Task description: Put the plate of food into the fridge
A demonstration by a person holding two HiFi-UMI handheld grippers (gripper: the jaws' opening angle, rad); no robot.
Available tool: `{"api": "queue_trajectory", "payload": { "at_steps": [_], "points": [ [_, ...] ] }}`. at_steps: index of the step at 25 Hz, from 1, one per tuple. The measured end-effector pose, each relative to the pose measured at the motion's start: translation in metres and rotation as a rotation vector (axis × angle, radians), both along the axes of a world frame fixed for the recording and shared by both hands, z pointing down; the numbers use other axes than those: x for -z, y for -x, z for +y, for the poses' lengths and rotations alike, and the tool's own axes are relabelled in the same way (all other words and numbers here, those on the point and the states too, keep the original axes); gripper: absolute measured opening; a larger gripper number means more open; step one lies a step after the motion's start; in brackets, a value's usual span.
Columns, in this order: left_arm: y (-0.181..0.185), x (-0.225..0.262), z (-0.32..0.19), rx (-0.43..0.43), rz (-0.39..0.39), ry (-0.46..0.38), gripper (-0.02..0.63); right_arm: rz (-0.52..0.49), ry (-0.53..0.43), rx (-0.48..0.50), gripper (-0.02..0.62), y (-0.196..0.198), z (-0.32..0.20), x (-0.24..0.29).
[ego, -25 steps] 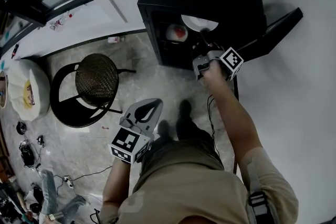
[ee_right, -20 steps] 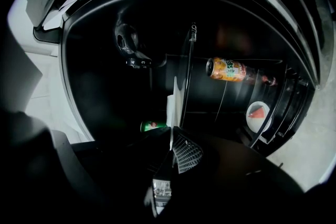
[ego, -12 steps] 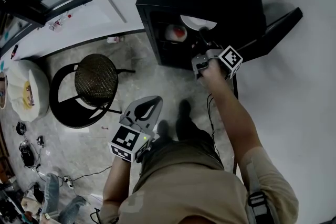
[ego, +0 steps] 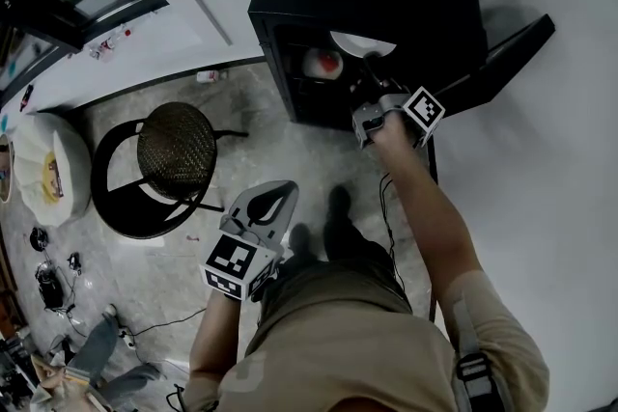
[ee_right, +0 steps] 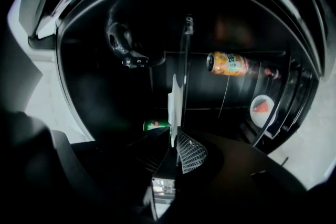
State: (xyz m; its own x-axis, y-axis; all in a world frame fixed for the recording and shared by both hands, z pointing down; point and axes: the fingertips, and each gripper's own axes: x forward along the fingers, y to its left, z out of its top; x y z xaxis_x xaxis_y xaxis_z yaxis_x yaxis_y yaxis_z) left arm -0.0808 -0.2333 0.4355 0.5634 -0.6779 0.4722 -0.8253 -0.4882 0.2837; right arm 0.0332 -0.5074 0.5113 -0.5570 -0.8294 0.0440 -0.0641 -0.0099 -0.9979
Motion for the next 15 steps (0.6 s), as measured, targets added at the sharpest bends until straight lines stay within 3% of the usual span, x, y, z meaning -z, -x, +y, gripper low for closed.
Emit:
{"api": "queue_trajectory", "payload": {
  "at_steps": [3,15],
  "points": [
    [0.0017,-0.0001,-0.0016,0.009,-0.001,-0.008,0.012,-0.023,-0.009,0.01,0.032,0.0014,0.002,-0.0024],
    [0.0052,-0.001,0.0037,0.011,-0.002,-0.006,0.012,0.078,0.005,0.04,0.031,0.0098,0.0022,-0.0022]
  ]
}}
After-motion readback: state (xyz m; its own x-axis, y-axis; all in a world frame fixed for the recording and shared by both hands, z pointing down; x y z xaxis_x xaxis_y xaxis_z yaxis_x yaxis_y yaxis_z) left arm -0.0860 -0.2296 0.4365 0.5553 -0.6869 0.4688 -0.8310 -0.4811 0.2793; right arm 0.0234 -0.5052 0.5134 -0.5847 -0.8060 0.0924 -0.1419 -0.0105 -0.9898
